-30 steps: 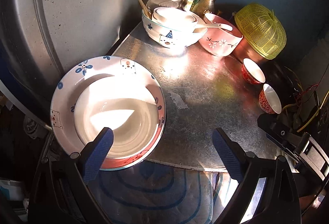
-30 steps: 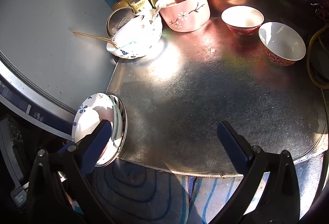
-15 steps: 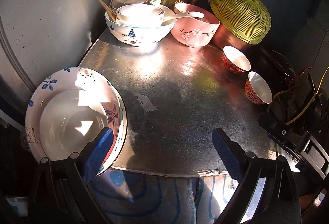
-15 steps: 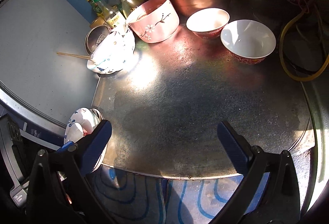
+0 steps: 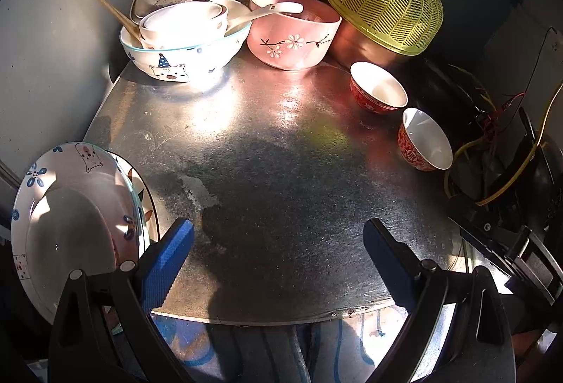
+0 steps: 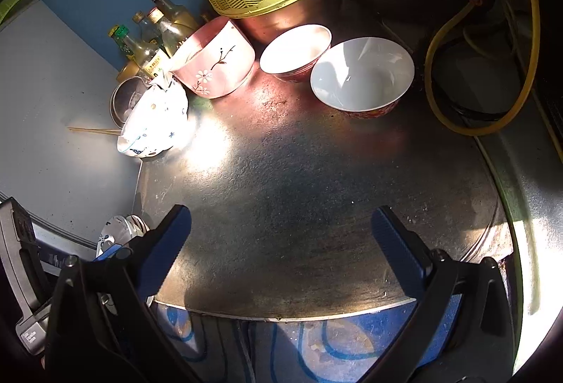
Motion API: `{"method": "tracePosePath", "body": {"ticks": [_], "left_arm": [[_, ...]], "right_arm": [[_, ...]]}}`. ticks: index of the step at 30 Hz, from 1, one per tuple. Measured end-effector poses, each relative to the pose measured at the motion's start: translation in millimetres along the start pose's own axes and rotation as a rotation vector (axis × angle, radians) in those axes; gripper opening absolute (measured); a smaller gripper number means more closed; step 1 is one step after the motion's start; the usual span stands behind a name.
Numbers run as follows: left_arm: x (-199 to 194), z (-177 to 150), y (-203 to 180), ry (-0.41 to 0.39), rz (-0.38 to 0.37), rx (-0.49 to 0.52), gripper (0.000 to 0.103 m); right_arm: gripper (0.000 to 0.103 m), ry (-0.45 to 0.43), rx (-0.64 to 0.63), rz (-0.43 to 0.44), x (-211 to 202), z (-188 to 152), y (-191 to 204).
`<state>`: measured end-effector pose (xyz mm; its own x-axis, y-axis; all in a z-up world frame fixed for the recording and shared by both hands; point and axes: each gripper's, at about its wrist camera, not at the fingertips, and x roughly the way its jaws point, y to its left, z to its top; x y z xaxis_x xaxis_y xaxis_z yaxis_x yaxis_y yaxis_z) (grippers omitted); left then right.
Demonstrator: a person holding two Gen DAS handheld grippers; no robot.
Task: Organize plates and bowls
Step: 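Move both grippers to the rim of another red-outside white bowl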
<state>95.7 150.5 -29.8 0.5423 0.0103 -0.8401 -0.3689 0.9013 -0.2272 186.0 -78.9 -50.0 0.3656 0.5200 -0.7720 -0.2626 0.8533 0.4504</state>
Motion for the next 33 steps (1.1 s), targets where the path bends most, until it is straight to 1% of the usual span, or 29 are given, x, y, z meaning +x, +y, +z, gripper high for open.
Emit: {"method": "tracePosePath", "body": {"ticks": [15, 22, 25, 28, 31, 33], "left_arm": [[50, 26, -36, 0.072, -0.103, 0.067, 0.098], [71, 37, -57, 0.092, -0.154, 0.091, 0.098], [78, 43, -67, 0.092, -0.175, 0.101, 0.097], [84, 52, -76, 0.093, -0.201, 0.099, 0.097], [92, 62, -83, 0.092, -0.22, 0.1, 0.097], [99, 70, -87, 0.098, -0.227, 0.103, 0.097]], "right_arm": [[0.103, -0.028, 0.117, -0.089, 7, 11, -38], [0.103, -0.044, 0.163, -0.112, 12, 19, -49], [0.103, -0.061, 0.187, -0.103, 11, 24, -54], [0.103, -0.097, 0.217, -0.095, 8, 29, -59], [0.103, -0.129, 0.267, -0.073, 7, 34, -67], [0.102, -0.135, 0.295, -0.055, 10, 40, -72]]}}
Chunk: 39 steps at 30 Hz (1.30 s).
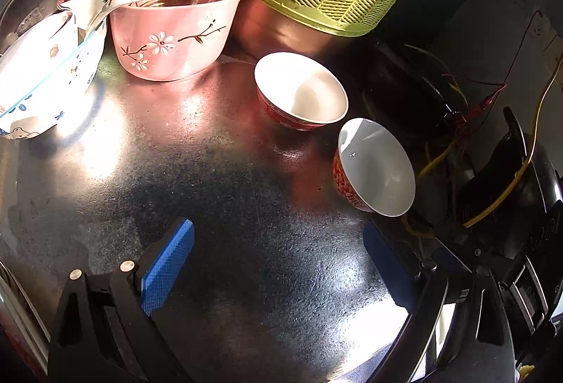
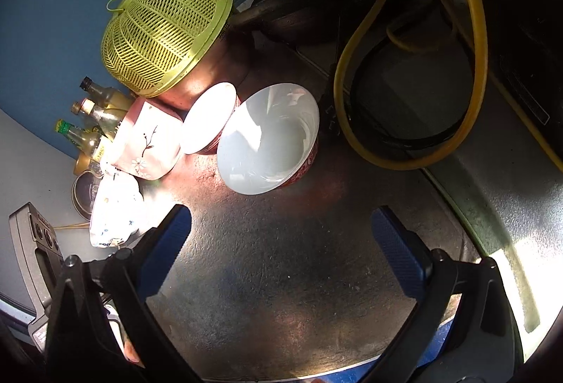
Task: Organize plates and bowls
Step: 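Move both grippers to the rim of another red-outside white bowl, then close both grippers on opposite points of the bowl rim, then lift the bowl with both grippers and carry it to the plate stack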
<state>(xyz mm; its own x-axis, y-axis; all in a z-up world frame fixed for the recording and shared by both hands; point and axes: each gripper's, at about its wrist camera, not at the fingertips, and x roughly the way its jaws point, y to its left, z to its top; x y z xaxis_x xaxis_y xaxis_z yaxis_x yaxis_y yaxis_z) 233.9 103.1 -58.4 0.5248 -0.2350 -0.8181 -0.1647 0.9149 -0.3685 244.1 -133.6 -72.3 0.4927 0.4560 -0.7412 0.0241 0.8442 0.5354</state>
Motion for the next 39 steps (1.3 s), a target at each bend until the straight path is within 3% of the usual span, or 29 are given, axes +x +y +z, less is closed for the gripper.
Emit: {"method": "tracePosePath", "body": {"ticks": [1, 6, 10, 12, 13, 14, 16, 19, 22, 27, 29, 30, 39], "left_arm": [[4, 5, 0, 0.006, -0.009, -0.001, 0.097], [24, 25, -4, 0.033, -0.054, -0.007, 0.096], [42, 37, -9, 0.058, -0.081, -0.007, 0.082], [51, 43, -13, 0.072, -0.101, -0.004, 0.074], [55, 45, -16, 0.081, -0.11, 0.0, 0.062], [59, 47, -17, 0.091, -0.115, 0.006, 0.058], [68, 51, -22, 0.103, -0.129, 0.012, 0.057], [82, 53, -27, 0.134, -0.151, 0.02, 0.044], [95, 54, -30, 0.153, -0.154, 0.024, 0.042], [109, 59, -33, 0.168, -0.173, 0.013, 0.028], [114, 60, -36, 0.175, -0.174, 0.015, 0.011], [116, 60, -37, 0.179, -0.183, 0.017, 0.008], [104, 50, -49, 0.157, -0.151, 0.073, 0.006]], "right_arm": [[0.101, 0.001, 0.021, 0.006, 2, 3, -2], [0.076, 0.03, 0.106, 0.004, 18, 20, -12], [0.06, 0.039, 0.122, -0.007, 31, 31, -15], [0.047, 0.054, 0.142, -0.003, 40, 36, -18], [0.044, 0.062, 0.155, -0.001, 44, 38, -20], [0.041, 0.065, 0.162, -0.001, 47, 39, -21], [0.039, 0.068, 0.164, -0.009, 51, 42, -23], [0.033, 0.081, 0.158, -0.015, 58, 43, -23], [0.024, 0.098, 0.151, -0.016, 64, 44, -24], [0.023, 0.104, 0.15, -0.027, 71, 43, -24], [0.022, 0.108, 0.144, -0.032, 73, 42, -24], [0.018, 0.11, 0.14, -0.034, 74, 42, -24], [0.016, 0.089, 0.086, -0.035, 57, 38, -15]]}}
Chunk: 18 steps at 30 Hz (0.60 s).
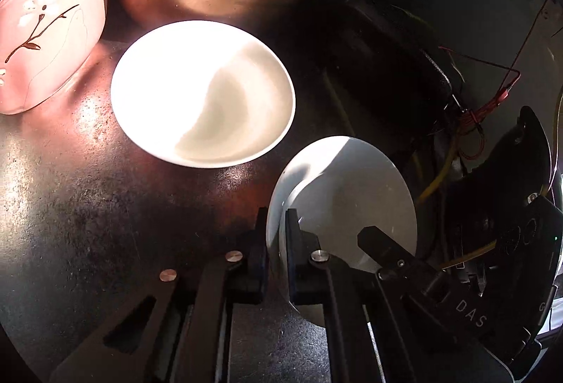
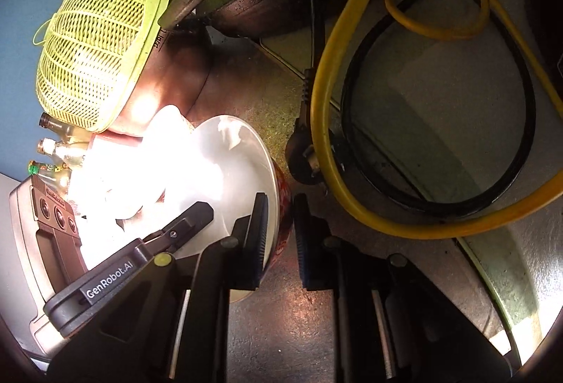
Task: Organize plates and bowls
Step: 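Lift the bowl with both grippers and carry it to the plate stack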
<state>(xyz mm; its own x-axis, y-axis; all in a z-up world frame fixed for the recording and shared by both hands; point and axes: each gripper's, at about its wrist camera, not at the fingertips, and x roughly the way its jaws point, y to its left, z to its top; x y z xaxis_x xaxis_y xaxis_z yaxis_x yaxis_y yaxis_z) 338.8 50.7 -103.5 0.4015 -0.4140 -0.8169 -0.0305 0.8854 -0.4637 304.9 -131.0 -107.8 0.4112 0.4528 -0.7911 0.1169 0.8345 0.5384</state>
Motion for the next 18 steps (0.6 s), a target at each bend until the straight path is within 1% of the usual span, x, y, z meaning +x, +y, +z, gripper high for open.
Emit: {"method": "tracePosePath", "body": {"ticks": [2, 7, 12, 18], "left_arm": [[-4, 1, -3, -0.008, 0.007, 0.0, 0.006], [-22, -14, -4, -0.026, 0.032, 0.001, 0.006], [-45, -36, -4, -0.052, 0.059, -0.014, 0.006], [-77, -67, 7, -0.085, 0.089, -0.038, 0.006]], "right_arm": [[0.016, 0.001, -0.011, 0.005, -2, -2, 2], [0.016, 0.015, -0.032, 0.028, -9, -16, 11], [0.016, 0.034, -0.065, 0.052, -19, -33, 18], [0.016, 0.06, -0.118, 0.075, -29, -58, 28]]}}
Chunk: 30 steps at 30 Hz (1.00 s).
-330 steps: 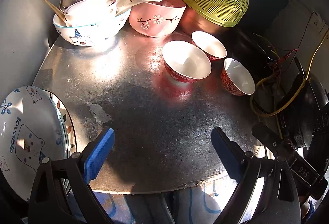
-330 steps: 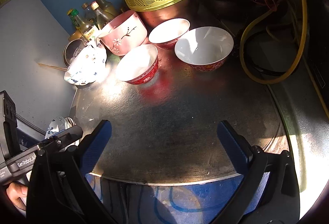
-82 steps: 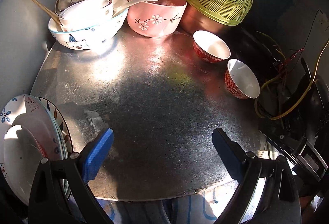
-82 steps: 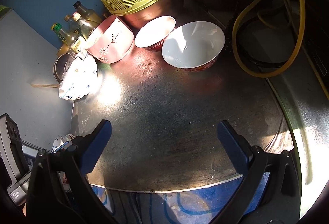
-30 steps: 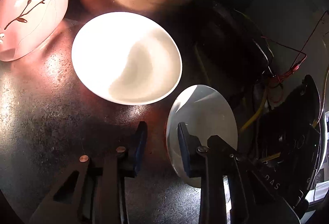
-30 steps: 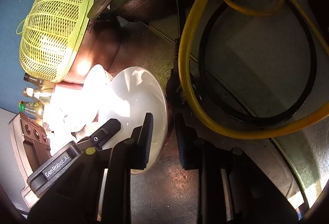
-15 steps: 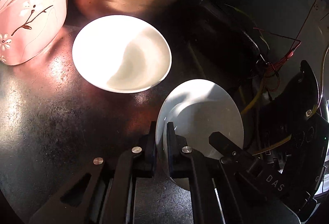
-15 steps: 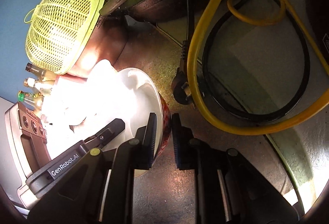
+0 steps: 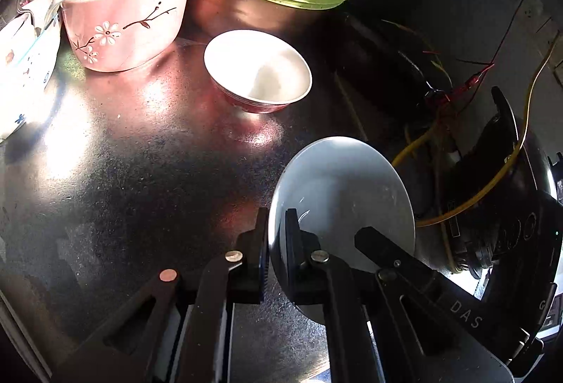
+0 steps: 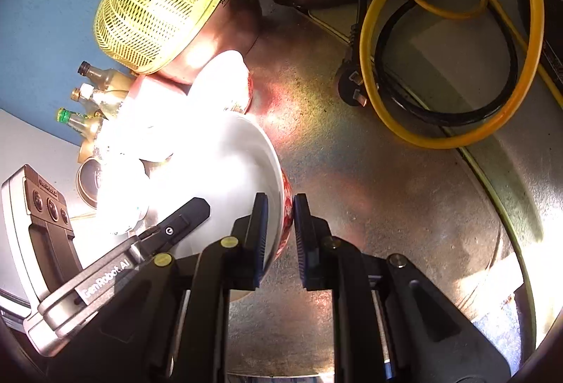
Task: Organize plates and bowls
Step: 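Lift the bowl with both grippers and carry it to the plate stack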
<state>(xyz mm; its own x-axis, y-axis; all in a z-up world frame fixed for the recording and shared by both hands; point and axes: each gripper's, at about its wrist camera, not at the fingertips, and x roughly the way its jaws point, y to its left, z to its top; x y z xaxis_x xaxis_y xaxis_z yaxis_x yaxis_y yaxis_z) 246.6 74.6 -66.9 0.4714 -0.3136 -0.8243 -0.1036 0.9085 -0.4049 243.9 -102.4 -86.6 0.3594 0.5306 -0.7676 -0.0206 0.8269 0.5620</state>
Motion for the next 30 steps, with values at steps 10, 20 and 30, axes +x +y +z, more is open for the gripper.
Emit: {"method": "tracePosePath", "body": {"ticks": [10, 20, 30], "left_arm": [[-49, -43, 20, -0.056, 0.054, -0.058, 0.006], [-89, -73, 40, -0.105, 0.092, -0.117, 0.006], [-115, -95, 53, -0.146, 0.12, -0.173, 0.006]], "right_arm": [[0.016, 0.05, -0.093, 0.048, -20, -31, 24], [0.016, 0.079, -0.176, 0.076, -31, -60, 50], [0.016, 0.112, -0.239, 0.1, -35, -83, 71]]}}
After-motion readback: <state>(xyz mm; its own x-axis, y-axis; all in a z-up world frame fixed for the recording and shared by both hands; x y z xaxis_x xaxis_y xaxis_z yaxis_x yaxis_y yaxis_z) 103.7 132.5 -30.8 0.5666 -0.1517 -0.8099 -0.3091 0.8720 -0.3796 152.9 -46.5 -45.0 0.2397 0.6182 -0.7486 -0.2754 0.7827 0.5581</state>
